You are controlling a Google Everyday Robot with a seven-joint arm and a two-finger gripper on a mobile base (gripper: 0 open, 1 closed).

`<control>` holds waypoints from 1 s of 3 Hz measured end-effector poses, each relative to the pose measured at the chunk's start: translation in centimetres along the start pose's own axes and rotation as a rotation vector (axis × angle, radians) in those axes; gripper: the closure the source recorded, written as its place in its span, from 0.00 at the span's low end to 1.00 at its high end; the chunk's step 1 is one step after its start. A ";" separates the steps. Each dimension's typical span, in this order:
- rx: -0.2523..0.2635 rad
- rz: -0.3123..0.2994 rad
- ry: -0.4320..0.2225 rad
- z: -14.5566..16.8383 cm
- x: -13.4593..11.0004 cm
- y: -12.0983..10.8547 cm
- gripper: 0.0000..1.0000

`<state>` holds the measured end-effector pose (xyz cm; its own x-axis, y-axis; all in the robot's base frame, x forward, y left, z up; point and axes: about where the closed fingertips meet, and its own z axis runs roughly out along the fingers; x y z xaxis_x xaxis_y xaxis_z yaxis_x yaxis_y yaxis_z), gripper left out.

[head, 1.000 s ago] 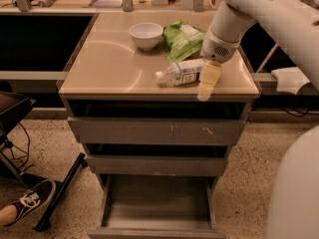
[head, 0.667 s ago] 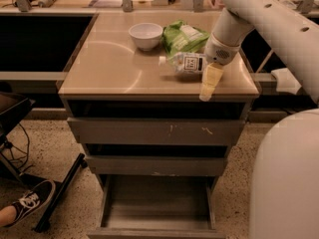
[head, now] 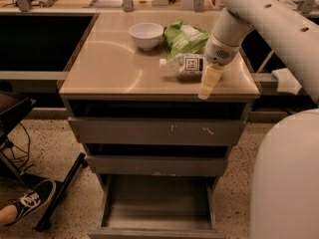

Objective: Place blue plastic bottle into bottom drawer

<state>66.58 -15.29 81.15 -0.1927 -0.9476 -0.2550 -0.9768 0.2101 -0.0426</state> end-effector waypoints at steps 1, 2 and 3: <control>0.000 0.000 0.000 0.0 0.0 0.0 0.42; 0.000 0.000 0.000 -0.7 -0.3 -0.3 0.66; 0.000 0.000 0.000 -1.1 -0.5 -0.4 0.89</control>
Offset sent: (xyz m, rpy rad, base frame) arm -0.0036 -0.0037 0.0094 -0.0155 -0.0104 -0.0105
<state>66.95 -15.18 82.37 -0.1927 -0.9475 -0.2550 -0.9767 0.2102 -0.0427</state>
